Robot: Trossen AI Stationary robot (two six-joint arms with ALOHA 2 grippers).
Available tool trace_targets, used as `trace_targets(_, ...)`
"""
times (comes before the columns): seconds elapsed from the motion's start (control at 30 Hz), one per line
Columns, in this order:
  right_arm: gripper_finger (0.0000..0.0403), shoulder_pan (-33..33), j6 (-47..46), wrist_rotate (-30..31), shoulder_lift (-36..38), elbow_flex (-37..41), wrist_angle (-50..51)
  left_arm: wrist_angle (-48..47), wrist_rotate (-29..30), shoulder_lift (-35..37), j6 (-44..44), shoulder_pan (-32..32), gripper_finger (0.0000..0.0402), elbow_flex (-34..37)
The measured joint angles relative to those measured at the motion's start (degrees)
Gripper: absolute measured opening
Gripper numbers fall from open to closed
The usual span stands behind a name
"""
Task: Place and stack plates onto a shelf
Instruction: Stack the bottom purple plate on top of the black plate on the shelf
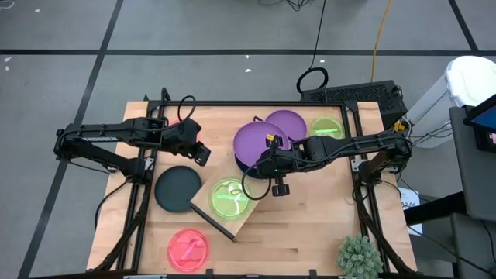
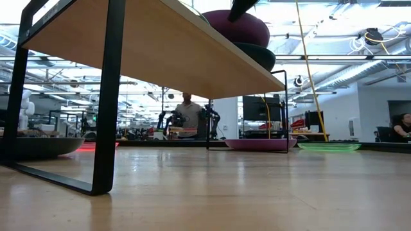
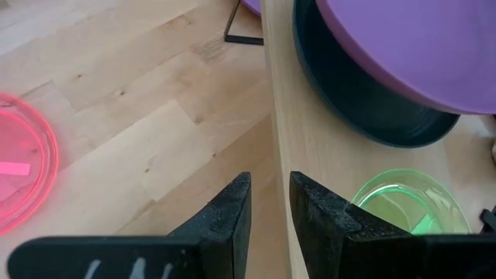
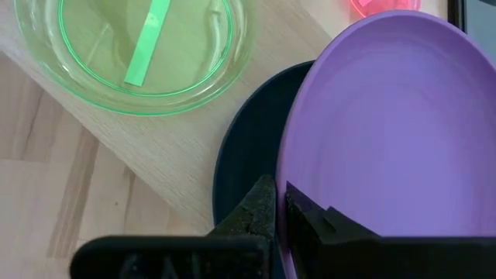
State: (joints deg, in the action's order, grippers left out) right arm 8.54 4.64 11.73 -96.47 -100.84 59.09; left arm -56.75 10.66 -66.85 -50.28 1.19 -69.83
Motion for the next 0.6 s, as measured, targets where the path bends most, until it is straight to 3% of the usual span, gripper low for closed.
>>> trace_targets(0.6,0.0004,0.2,-0.3,-0.1,0.0,0.0,0.7,0.0,0.0,0.0,0.0,0.0,0.0095,0.0)
